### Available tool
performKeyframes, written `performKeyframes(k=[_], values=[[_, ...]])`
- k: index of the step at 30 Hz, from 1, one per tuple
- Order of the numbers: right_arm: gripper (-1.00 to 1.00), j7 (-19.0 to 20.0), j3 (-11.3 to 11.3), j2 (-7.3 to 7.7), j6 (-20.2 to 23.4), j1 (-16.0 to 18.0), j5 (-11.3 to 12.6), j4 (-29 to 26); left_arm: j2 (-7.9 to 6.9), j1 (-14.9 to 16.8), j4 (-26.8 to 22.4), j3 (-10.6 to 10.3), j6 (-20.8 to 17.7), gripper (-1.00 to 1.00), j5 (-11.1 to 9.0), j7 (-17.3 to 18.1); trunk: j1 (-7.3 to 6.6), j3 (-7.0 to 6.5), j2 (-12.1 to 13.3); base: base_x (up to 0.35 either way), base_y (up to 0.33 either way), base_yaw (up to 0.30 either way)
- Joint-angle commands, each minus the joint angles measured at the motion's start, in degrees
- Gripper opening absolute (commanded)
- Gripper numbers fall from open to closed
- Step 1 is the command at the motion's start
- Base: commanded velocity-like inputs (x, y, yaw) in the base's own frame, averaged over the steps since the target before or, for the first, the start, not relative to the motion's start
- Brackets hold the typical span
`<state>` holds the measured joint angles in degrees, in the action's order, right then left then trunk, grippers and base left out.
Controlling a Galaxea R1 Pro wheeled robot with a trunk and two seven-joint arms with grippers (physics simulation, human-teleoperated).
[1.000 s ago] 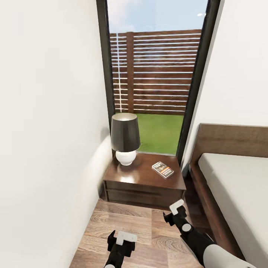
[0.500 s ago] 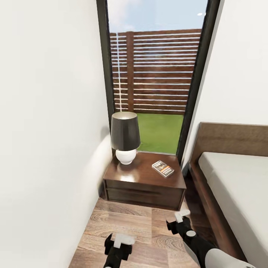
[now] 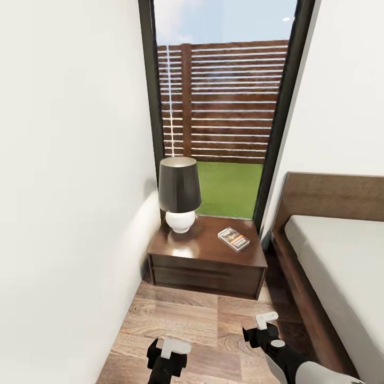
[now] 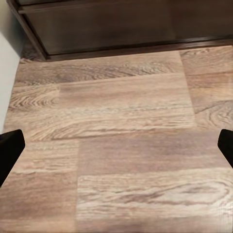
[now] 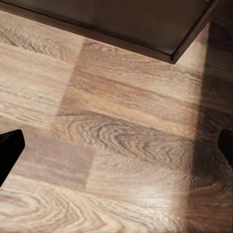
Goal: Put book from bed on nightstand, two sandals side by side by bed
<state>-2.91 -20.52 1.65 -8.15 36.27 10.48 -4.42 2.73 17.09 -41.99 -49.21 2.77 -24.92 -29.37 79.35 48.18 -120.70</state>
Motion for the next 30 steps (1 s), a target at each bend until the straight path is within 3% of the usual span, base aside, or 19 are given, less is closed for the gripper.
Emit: performKeyframes(k=[1, 8, 11, 16, 30], values=[[1.0, -0.14, -0.5, -0.01, -0.13, 0.03, 0.6, 0.25, -0.03, 0.1, 0.05, -0.36, 0.29, 1.0, -0.6, -0.41, 0.22, 0.23, -0.44, 0.0, 0.0, 0.0], [1.0, -0.13, -0.48, -0.06, -0.06, 0.03, 2.58, 1.29, 0.06, 0.13, 0.71, 0.2, 0.23, 1.0, -0.79, -0.49, 1.75, 1.49, -3.25, 0.0, 0.0, 0.0], [1.0, 0.0, -0.48, 0.08, -0.31, 0.03, 5.74, 2.26, 0.67, 0.23, 2.21, 3.57, 0.39, 1.0, -0.61, -0.33, 1.75, 1.49, -3.25, 0.0, 0.0, 0.0], [1.0, -0.06, -0.48, 0.16, -0.55, 0.03, 8.13, 3.01, 1.27, 0.3, 3.31, 6.49, 0.43, 1.0, -0.37, -0.1, 1.75, 1.49, -3.25, 0.0, 0.0, 0.0], [1.0, -0.43, -0.48, 0.03, -0.49, 0.03, 9.53, 3.1, 1.83, 0.39, 3.72, 7.3, -0.01, 1.0, -0.7, 0.2, -1.32, -1.02, 2.37, 0.0, 0.0, 0.0]])
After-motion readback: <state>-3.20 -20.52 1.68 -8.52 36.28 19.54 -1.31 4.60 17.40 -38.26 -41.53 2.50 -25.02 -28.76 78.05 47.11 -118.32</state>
